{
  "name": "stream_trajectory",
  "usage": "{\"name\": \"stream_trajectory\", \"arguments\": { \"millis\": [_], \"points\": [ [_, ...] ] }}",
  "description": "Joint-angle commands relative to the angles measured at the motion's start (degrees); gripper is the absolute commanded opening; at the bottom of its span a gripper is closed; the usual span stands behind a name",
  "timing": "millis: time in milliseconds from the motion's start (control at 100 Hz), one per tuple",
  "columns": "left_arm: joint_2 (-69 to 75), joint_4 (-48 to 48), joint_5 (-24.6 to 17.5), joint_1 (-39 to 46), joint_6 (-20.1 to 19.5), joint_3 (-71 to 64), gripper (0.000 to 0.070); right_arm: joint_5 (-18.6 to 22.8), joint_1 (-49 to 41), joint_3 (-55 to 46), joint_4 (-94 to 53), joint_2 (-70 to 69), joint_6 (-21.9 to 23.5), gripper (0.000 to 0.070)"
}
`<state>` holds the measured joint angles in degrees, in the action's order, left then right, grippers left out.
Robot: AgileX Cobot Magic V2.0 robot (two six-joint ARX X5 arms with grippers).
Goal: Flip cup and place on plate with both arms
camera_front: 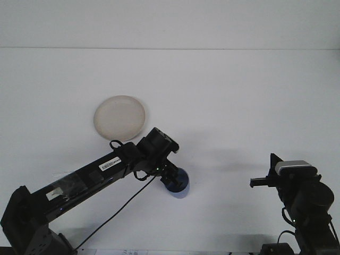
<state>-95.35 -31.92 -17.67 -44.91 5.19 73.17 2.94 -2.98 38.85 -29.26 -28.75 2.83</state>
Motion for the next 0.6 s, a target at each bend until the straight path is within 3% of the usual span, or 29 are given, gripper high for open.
{"name": "stream_trajectory", "arguments": {
  "millis": [0,110,350,590],
  "points": [
    [-0.9,-0.13,0.33,-0.57,-0.66,1.95,0.001,-0.02,-0.04,0.46,0.48,-0.2,0.42,0.0],
    [-0.79,-3.61,2.03,0.46,-1.62,4.96,0.001,-0.02,-0.04,0.46,0.48,-0.2,0.42,0.0],
    [-0.79,-12.13,17.9,7.76,-5.95,17.35,0.0009,-0.04,-0.04,0.46,0.48,-0.2,0.42,0.0],
    [-1.79,-10.47,18.64,22.73,-5.84,22.91,0.001,-0.02,-0.04,0.46,0.48,-0.2,0.44,0.0]
  ]
}}
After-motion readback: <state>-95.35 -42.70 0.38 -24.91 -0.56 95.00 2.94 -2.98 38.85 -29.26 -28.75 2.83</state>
